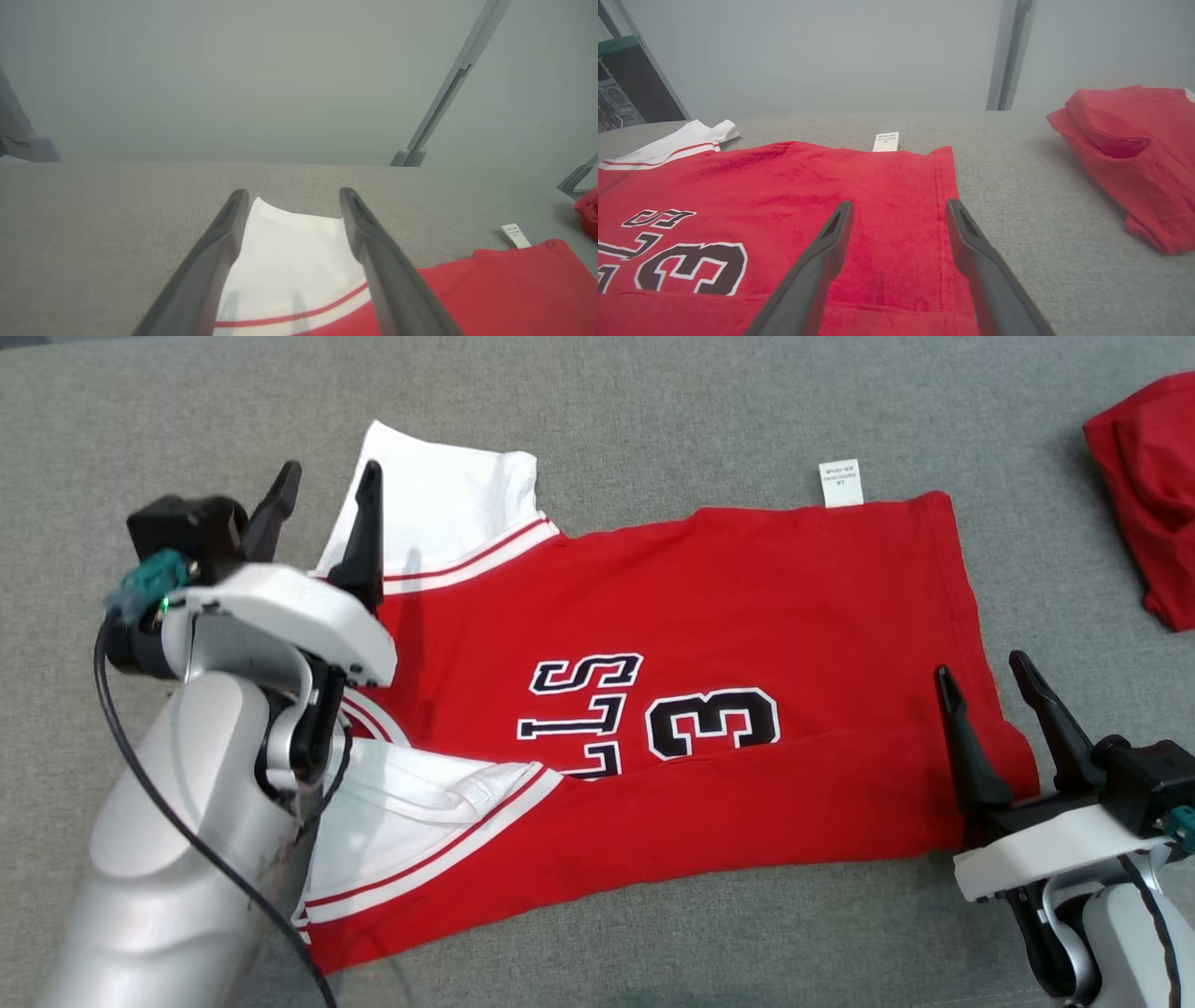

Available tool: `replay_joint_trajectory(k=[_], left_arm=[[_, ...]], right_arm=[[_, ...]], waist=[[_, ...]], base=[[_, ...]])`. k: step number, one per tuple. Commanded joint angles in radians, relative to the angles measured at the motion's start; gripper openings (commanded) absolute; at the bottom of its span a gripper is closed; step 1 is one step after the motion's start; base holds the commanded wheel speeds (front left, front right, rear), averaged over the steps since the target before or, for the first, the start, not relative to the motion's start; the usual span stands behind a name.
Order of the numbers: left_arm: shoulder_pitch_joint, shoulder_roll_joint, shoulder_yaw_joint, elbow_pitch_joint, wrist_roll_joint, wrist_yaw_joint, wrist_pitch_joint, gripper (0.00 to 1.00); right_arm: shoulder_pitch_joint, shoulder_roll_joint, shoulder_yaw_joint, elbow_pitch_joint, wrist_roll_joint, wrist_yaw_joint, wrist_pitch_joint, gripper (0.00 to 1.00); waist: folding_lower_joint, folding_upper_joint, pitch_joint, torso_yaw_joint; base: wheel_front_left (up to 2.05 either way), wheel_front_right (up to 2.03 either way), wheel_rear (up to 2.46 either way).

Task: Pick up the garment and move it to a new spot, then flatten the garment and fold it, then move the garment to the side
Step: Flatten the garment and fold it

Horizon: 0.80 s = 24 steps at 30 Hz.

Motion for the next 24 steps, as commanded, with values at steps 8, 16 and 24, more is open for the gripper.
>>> replay_joint_trajectory(k=[8, 16, 24], left_arm=[[-0.295, 0.016, -0.024, 0.302, 0.029, -0.034, 0.145, 1.00], [-0.476, 0.006, -0.046, 0.521, 0.040, -0.074, 0.181, 1.00], [-0.566, 0.010, -0.077, 0.682, 0.059, -0.108, 0.184, 1.00]], right_arm=[[-0.044, -0.026, 0.038, -0.046, -0.015, 0.000, -0.012, 1.00], [-0.066, -0.031, 0.048, -0.056, -0.026, 0.000, -0.012, 1.00], [-0.070, -0.019, 0.056, -0.063, -0.034, 0.000, -0.012, 1.00]], waist=[[0.0000, 0.0000, 0.087, -0.035], [0.0000, 0.0000, 0.135, -0.057], [0.0000, 0.0000, 0.161, -0.087]], base=[[0.00, 0.00, 0.00], [0.00, 0.00, 0.00], [0.00, 0.00, 0.00]])
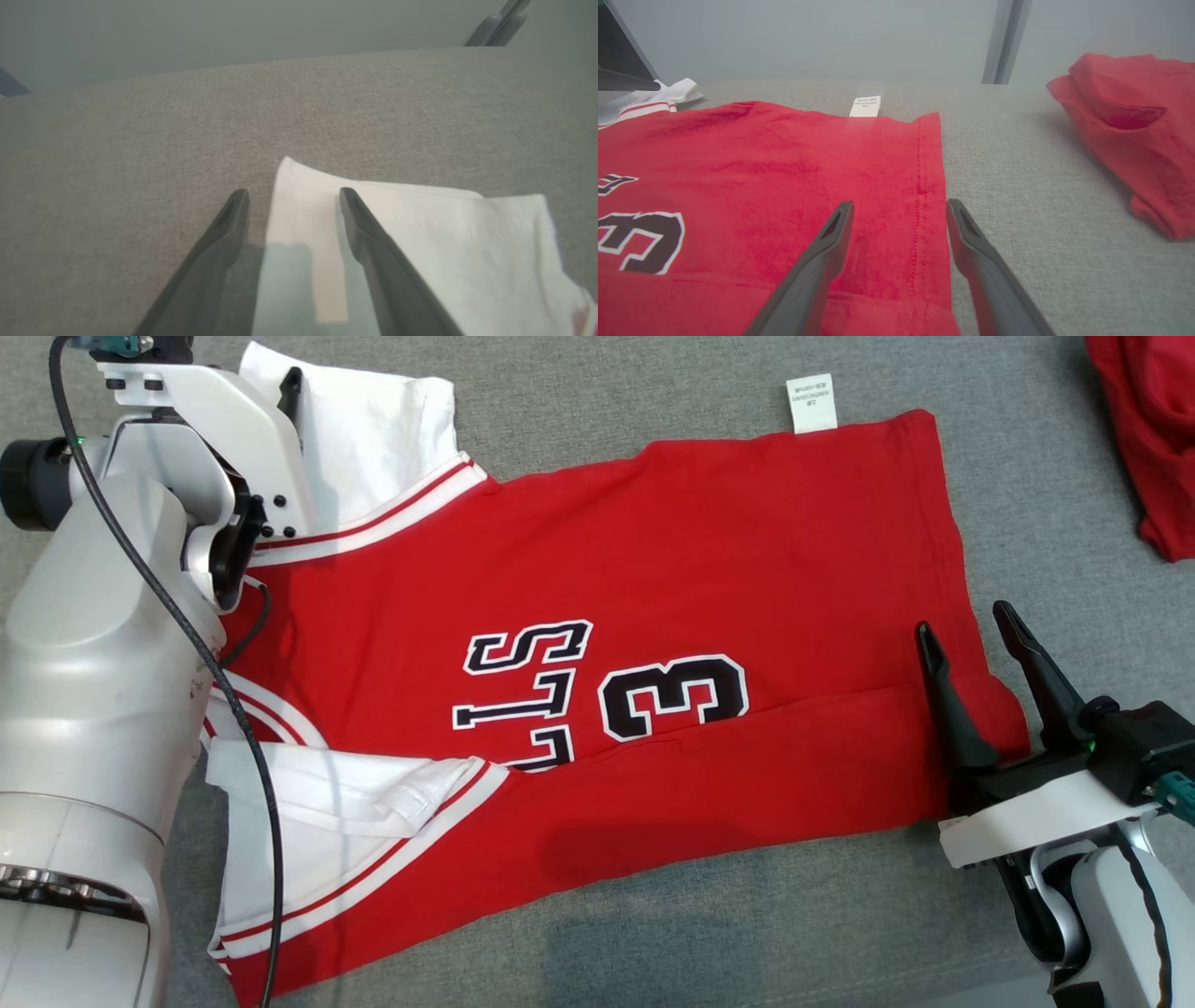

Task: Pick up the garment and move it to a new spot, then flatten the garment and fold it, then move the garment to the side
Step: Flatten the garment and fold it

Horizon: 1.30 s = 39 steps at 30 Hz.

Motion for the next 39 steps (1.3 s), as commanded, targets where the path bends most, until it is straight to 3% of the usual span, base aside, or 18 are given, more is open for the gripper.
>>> replay_joint_trajectory(k=[1, 13, 14, 16, 21, 28, 39], left_arm=[[-0.051, 0.042, 0.015, -0.002, 0.013, 0.001, -0.018, 1.00], [-0.133, 0.034, -0.019, 0.123, 0.027, -0.027, -0.022, 1.00], [-0.135, 0.032, -0.022, 0.129, 0.027, -0.028, -0.022, 0.80], [-0.139, 0.026, -0.028, 0.146, 0.024, -0.045, -0.016, 0.00], [-0.168, 0.023, -0.031, 0.148, 0.018, -0.066, -0.049, 0.00], [-0.221, 0.031, -0.024, 0.118, -0.013, -0.120, -0.039, 0.00], [-0.223, 0.047, -0.036, 0.090, -0.024, -0.135, -0.030, 0.00]], right_arm=[[0.001, -0.005, 0.018, -0.028, -0.013, 0.000, -0.012, 1.00], [0.009, 0.014, 0.004, -0.023, -0.026, 0.000, -0.013, 1.00], [0.009, 0.015, 0.004, -0.022, -0.027, 0.000, -0.013, 1.00], [0.009, 0.022, 0.004, -0.022, -0.026, 0.000, -0.013, 1.00], [-0.019, 0.018, -0.005, -0.035, -0.002, 0.000, -0.012, 1.00], [-0.256, -0.102, 0.023, -0.009, 0.245, 0.000, 0.216, 1.00], [-0.496, -0.139, 0.100, 0.200, 0.409, 0.000, 0.467, 1.00]], waist=[[0.0000, 0.0000, 0.006, -0.010], [0.0000, 0.0000, 0.021, -0.041], [0.0000, 0.0000, 0.021, -0.042], [0.0000, 0.0000, 0.019, -0.042], [0.0000, 0.0000, 0.023, -0.029], [0.0000, 0.0000, 0.049, 0.001], [0.0000, 0.0000, 0.059, 0.017]], base=[[0.00, 0.00, 0.00], [0.00, 0.00, 0.00], [0.00, 0.00, 0.00], [0.00, 0.00, 0.00], [0.00, 0.00, 0.00], [0.00, 0.00, 0.00], [0.00, 0.00, 0.00]])
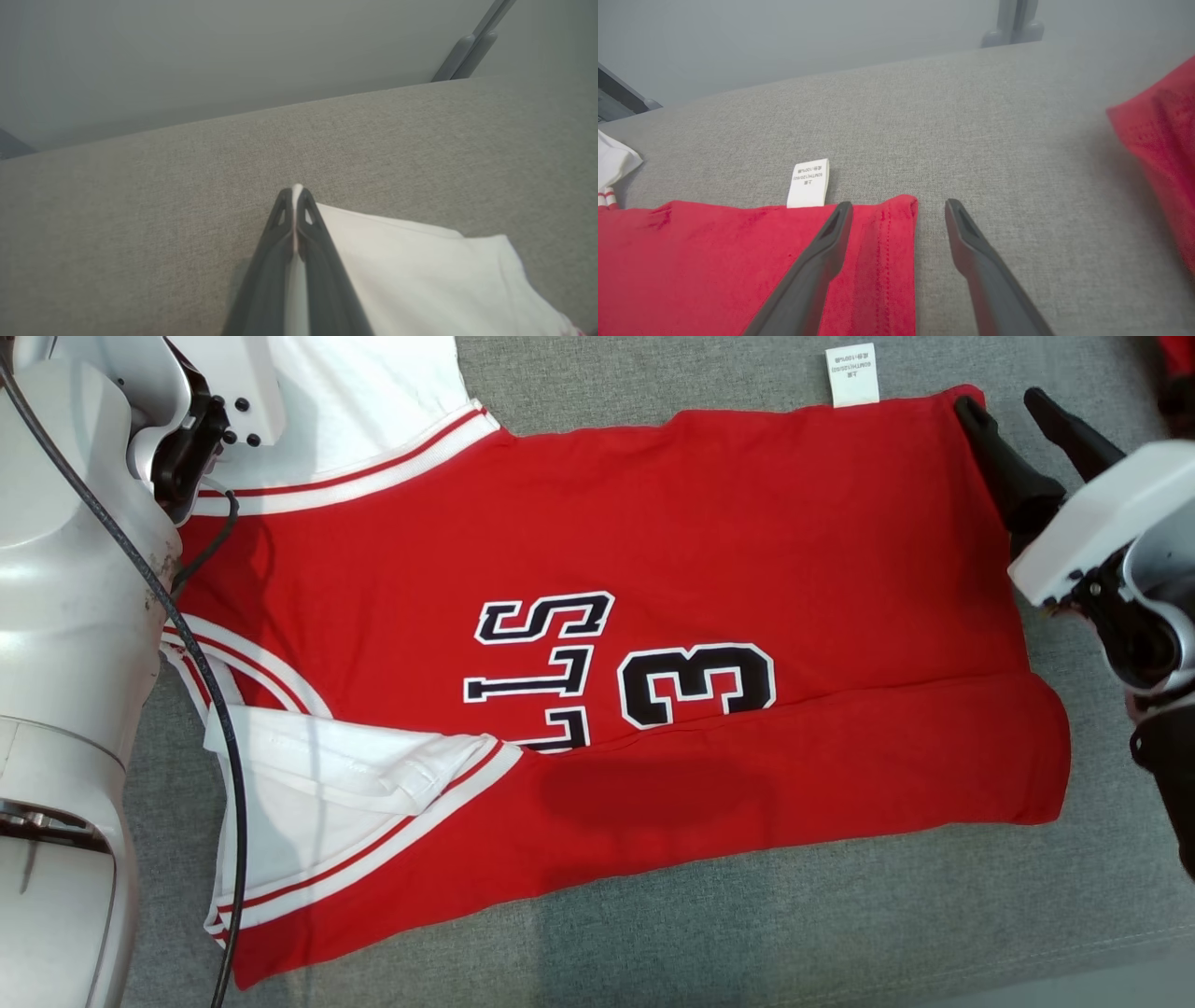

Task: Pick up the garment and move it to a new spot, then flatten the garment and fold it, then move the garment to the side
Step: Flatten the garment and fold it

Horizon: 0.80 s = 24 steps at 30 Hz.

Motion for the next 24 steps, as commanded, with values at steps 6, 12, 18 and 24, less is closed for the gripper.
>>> replay_joint_trajectory(k=[6, 12, 18, 24], left_arm=[[-0.034, 0.050, 0.002, -0.040, -0.011, -0.001, 0.010, 0.00], [-0.029, 0.058, -0.005, -0.053, -0.013, 0.003, 0.021, 0.00], [-0.023, 0.065, -0.010, -0.068, -0.017, 0.008, 0.028, 0.00], [-0.021, 0.084, -0.013, -0.113, -0.012, 0.008, -0.031, 0.00]], right_arm=[[-0.094, -0.030, 0.072, 0.069, 0.017, 0.000, 0.105, 1.00], [-0.141, -0.026, 0.106, 0.117, 0.033, 0.000, 0.161, 0.60], [-0.160, -0.033, 0.136, 0.134, 0.036, 0.000, 0.178, 0.00], [-0.172, -0.057, 0.156, 0.115, 0.020, 0.000, 0.085, 0.00]], waist=[[0.0000, 0.0000, 0.000, 0.004], [0.0000, 0.0000, 0.001, 0.002], [0.0000, 0.0000, 0.002, 0.001], [0.0000, 0.0000, 0.000, 0.009]], base=[[0.00, 0.00, 0.00], [0.00, 0.00, 0.00], [0.00, 0.00, 0.00], [0.00, 0.00, 0.00]])
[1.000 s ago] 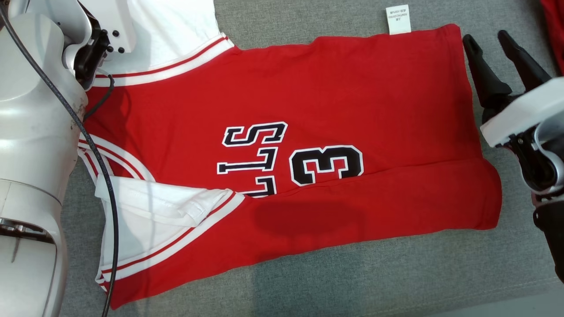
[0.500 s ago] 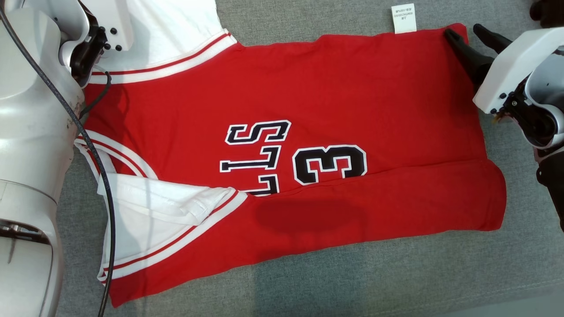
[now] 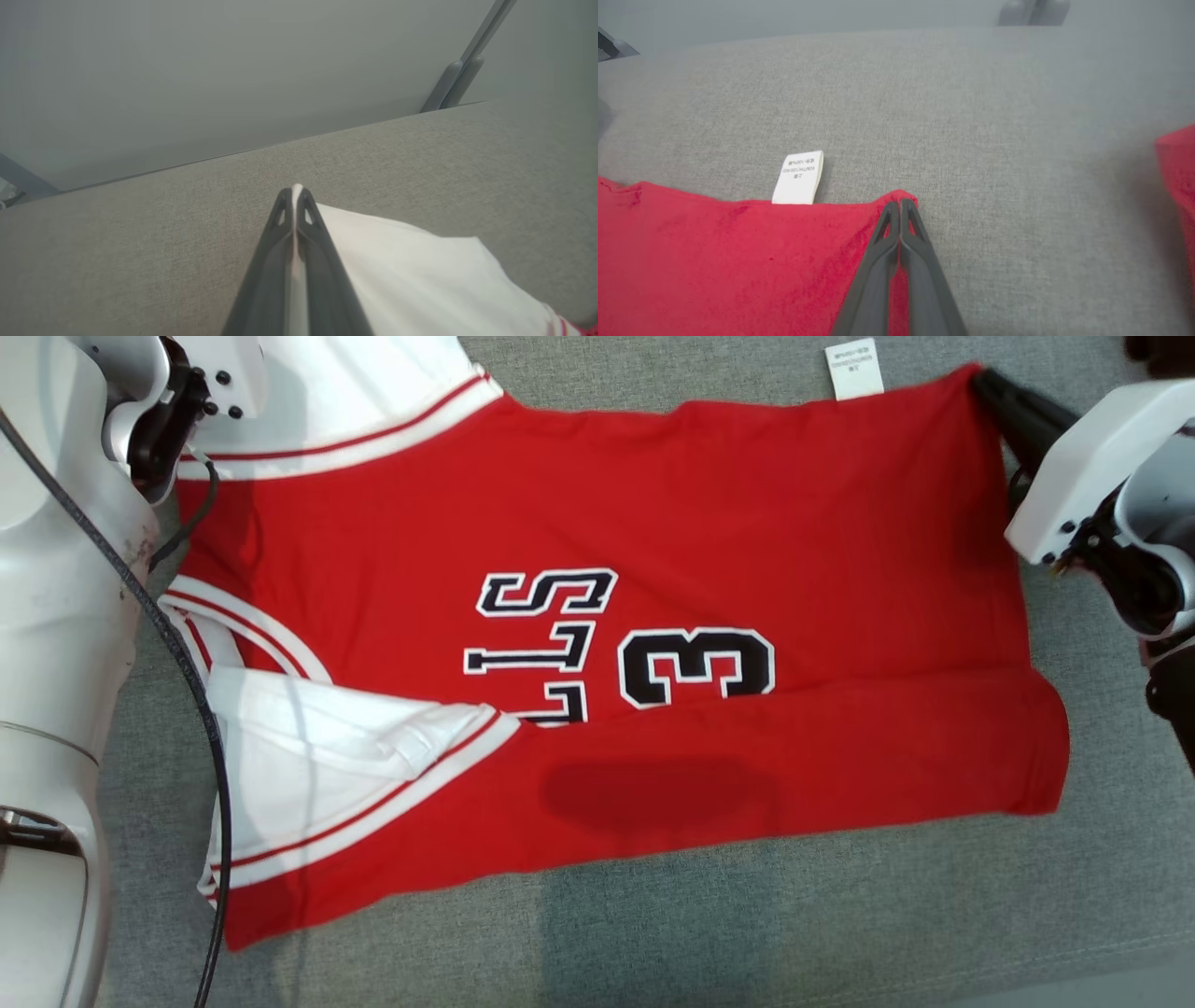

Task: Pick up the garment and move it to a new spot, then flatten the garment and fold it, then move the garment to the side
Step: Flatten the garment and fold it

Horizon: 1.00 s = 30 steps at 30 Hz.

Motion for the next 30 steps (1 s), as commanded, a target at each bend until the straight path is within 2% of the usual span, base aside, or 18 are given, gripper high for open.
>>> replay_joint_trajectory(k=[1, 10, 11, 13, 19, 25, 30], left_arm=[[-0.022, 0.053, 0.014, -0.037, 0.000, 0.008, -0.028, 0.00], [0.000, 0.084, 0.025, -0.108, 0.005, 0.012, -0.196, 0.00], [0.000, 0.084, 0.025, -0.108, 0.005, 0.012, -0.196, 0.00], [0.024, 0.091, 0.029, -0.136, -0.005, 0.001, -0.242, 0.00], [0.142, 0.135, 0.027, -0.234, -0.037, -0.022, -0.304, 0.00], [0.312, 0.183, 0.048, -0.407, -0.100, -0.029, -0.328, 0.00], [0.487, 0.229, 0.067, -0.614, -0.134, 0.007, -0.328, 0.00]], right_arm=[[-0.010, -0.022, 0.003, -0.032, -0.015, 0.000, -0.051, 0.00], [-0.026, -0.037, 0.048, 0.027, -0.060, 0.000, -0.352, 0.00], [-0.026, -0.037, 0.048, 0.027, -0.060, 0.000, -0.352, 0.00], [-0.025, -0.040, 0.070, 0.060, -0.055, 0.000, -0.419, 0.00], [0.021, -0.055, 0.124, 0.081, -0.017, 0.000, -0.497, 0.00], [0.113, -0.104, 0.140, 0.048, 0.024, 0.000, -0.537, 0.00], [0.215, -0.144, 0.130, -0.011, 0.044, 0.000, -0.552, 0.00]], waist=[[0.0000, 0.0000, -0.002, 0.003], [0.0000, 0.0000, -0.021, 0.018], [0.0000, 0.0000, -0.021, 0.018], [0.0000, 0.0000, -0.031, 0.024], [0.0000, 0.0000, -0.069, 0.032], [0.0000, 0.0000, -0.121, 0.050], [0.0000, 0.0000, -0.163, 0.056]], base=[[0.00, 0.00, 0.00], [0.00, 0.00, 0.00], [0.00, 0.00, 0.00], [0.00, 0.00, 0.00], [0.00, 0.00, 0.00], [0.00, 0.00, 0.00], [0.00, 0.00, 0.00]])
